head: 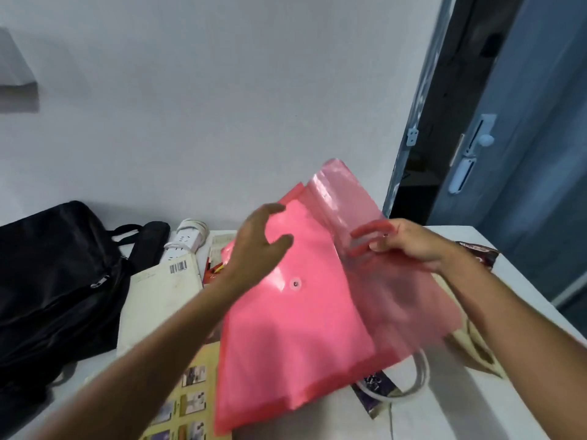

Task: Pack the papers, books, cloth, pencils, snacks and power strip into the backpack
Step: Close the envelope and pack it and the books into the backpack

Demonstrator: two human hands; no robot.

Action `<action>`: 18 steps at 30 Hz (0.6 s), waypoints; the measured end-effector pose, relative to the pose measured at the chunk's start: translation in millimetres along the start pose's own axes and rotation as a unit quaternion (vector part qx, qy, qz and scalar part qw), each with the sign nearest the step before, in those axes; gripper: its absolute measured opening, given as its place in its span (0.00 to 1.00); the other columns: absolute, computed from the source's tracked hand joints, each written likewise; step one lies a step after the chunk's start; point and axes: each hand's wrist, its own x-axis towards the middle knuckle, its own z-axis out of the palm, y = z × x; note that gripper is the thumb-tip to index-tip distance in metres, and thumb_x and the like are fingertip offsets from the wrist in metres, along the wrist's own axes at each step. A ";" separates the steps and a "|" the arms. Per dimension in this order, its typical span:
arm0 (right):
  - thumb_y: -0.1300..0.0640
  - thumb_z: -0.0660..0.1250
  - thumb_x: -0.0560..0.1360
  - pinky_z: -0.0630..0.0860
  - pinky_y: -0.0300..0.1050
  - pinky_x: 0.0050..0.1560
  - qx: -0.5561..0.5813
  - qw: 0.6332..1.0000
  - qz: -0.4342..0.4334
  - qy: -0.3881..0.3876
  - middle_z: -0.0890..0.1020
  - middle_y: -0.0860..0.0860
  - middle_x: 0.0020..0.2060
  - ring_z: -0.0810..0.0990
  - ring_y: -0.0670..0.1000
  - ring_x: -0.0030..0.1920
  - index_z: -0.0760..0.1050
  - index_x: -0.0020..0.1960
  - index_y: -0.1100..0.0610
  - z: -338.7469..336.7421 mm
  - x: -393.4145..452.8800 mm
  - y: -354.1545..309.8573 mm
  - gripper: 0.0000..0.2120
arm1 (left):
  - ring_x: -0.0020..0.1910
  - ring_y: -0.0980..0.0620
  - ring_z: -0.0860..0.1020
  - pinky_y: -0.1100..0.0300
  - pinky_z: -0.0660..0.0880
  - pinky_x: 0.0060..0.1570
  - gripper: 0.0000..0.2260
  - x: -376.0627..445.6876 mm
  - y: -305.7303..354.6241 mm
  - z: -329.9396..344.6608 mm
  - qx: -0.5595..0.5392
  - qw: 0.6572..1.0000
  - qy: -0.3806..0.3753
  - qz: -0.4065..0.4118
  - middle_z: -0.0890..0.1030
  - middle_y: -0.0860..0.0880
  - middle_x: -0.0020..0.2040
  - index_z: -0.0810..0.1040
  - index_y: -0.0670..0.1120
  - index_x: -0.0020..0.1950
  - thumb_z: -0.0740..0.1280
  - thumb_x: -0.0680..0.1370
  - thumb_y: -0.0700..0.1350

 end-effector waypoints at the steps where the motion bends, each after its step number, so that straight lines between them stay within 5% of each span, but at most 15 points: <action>1: 0.75 0.60 0.74 0.80 0.42 0.40 0.002 0.999 0.001 -0.032 0.84 0.63 0.48 0.84 0.55 0.43 0.78 0.57 0.62 -2.6 0.9 -13.2 0.17 | 0.63 0.53 0.71 0.66 0.63 0.61 0.27 13.4 0.0 -11.0 0.045 0.998 0.017 0.028 0.75 0.49 0.63 0.72 0.45 0.66 0.68 0.66 0.47; 5: 0.72 0.61 0.74 0.79 0.45 0.34 -0.092 0.981 0.021 -0.170 0.80 0.68 0.54 0.85 0.60 0.41 0.76 0.59 0.62 -1.2 10.3 -70.7 0.16 | 0.69 0.51 0.67 0.61 0.61 0.67 0.41 59.8 3.4 -50.3 0.124 0.991 -0.044 0.021 0.68 0.48 0.71 0.64 0.46 0.73 0.72 0.63 0.54; 8: 0.72 0.60 0.76 0.79 0.46 0.38 -0.209 0.951 0.035 -0.224 0.80 0.67 0.55 0.85 0.60 0.41 0.73 0.61 0.63 7.8 19.4 -109.9 0.15 | 0.52 0.53 0.79 0.62 0.75 0.53 0.24 71.5 10.6 -70.2 0.025 0.984 -0.168 -0.052 0.82 0.47 0.55 0.74 0.46 0.63 0.76 0.69 0.43; 10: 0.70 0.63 0.76 0.78 0.43 0.35 -0.309 0.933 0.031 -0.185 0.83 0.64 0.50 0.84 0.56 0.38 0.76 0.57 0.62 12.5 25.4 -131.1 0.12 | 0.39 0.53 0.81 0.65 0.77 0.39 0.11 67.6 11.4 -76.0 -0.123 0.970 -0.183 -0.104 0.85 0.47 0.40 0.77 0.42 0.53 0.70 0.73 0.33; 13: 0.67 0.69 0.73 0.73 0.38 0.30 -0.425 0.904 -0.027 -0.044 0.84 0.59 0.36 0.81 0.50 0.30 0.80 0.47 0.60 15.9 32.8 -157.9 0.04 | 0.36 0.52 0.83 0.61 0.81 0.37 0.10 59.3 0.9 -74.6 -0.320 0.921 -0.136 -0.177 0.85 0.43 0.39 0.76 0.41 0.49 0.66 0.71 0.30; 18: 0.61 0.75 0.69 0.78 0.42 0.38 -0.544 0.827 -0.115 0.086 0.84 0.53 0.33 0.82 0.47 0.32 0.82 0.44 0.59 30.0 49.2 -168.2 0.05 | 0.36 0.51 0.82 0.60 0.81 0.38 0.10 45.4 -22.2 -48.3 -0.384 0.878 -0.060 -0.280 0.84 0.45 0.40 0.77 0.43 0.49 0.66 0.73 0.30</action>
